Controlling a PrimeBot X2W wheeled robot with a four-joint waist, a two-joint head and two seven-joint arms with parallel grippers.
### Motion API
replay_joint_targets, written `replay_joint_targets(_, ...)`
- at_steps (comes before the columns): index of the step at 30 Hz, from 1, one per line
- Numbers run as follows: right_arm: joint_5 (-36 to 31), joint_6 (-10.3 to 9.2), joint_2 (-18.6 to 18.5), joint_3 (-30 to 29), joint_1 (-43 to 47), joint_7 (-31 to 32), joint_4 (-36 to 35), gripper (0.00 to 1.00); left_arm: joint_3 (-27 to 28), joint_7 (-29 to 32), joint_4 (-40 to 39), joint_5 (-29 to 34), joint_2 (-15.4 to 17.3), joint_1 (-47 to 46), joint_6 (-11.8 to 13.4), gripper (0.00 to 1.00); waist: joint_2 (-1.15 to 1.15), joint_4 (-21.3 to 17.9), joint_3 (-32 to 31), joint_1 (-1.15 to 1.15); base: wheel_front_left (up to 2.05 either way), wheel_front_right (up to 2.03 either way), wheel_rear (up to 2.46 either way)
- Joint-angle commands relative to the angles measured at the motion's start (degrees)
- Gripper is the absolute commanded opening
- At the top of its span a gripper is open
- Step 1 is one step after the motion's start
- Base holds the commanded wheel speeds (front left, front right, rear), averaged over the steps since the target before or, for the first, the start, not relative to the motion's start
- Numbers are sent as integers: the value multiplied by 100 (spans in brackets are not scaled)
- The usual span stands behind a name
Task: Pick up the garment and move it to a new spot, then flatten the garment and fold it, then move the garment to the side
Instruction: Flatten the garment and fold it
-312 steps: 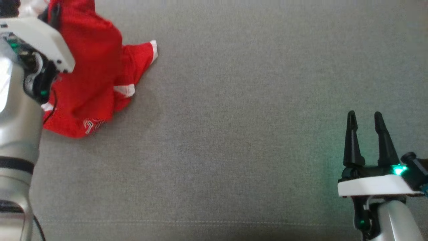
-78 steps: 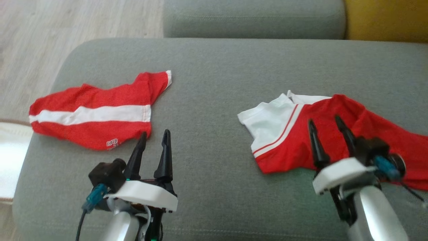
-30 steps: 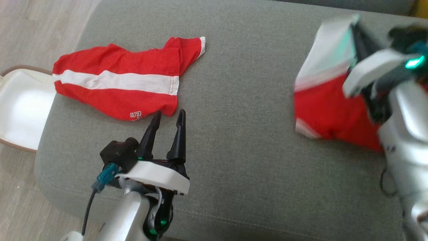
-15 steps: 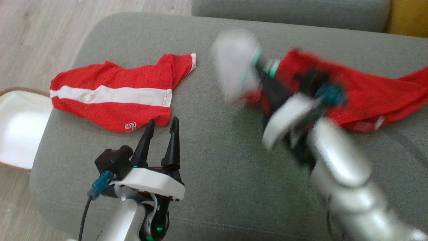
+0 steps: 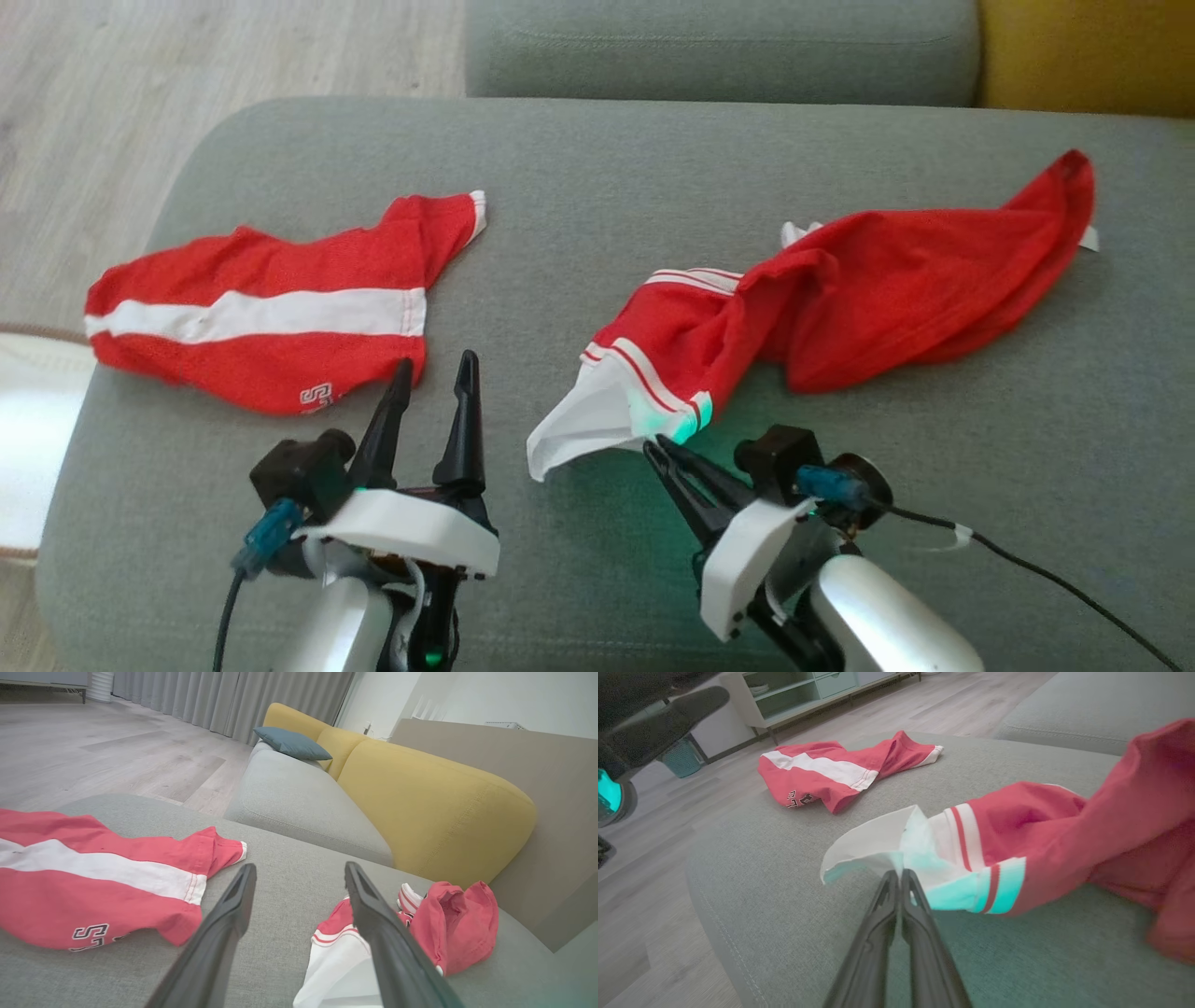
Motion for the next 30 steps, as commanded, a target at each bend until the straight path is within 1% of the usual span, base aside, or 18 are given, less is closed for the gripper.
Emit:
replay_joint_targets(1, -59, 43, 109, -38, -104, -8, -201, 100, 206, -45, -164, 61, 15, -148, -33, 100, 0, -94, -61, 0, 0, 0, 0)
replay_joint_targets(2, -83, 43, 109, -113, -98, 6, -213, 100, 212, -45, -165, 60, 15, -134, -34, 100, 0, -133, -82, 0, 0, 0, 0)
replay_joint_targets(9, -496, 43, 110, -1203, 13, -113, -575, 100, 222, -45, -211, 32, 15, -79, -21, 100, 0, -398, -229, 0, 0, 0, 0)
replay_joint_targets(10, -496, 43, 110, -1203, 13, -113, -575, 100, 222, -45, -211, 32, 15, -79, -21, 100, 0, -398, -229, 0, 0, 0, 0)
replay_joint_targets(15, -923, 43, 110, -2083, 285, -387, -1098, 100, 246, -45, -331, 5, 15, -106, 9, 100, 0, -501, -262, 0, 0, 0, 0)
replay_joint_targets(21, -995, 43, 110, -2968, 813, -730, -1698, 100, 260, -45, -406, 17, 15, -83, 8, 100, 0, -568, -275, 0, 0, 0, 0)
replay_joint_targets(25, -995, 43, 110, -3343, 1217, -776, -1847, 100, 243, -45, -401, 39, 15, -46, -13, 100, 0, -575, -279, 0, 0, 0, 0)
replay_joint_targets(30, -916, 43, 110, -3438, 1375, -784, -1838, 100, 176, -45, -379, 41, 15, -5, -22, 100, 0, -567, -253, 0, 0, 0, 0)
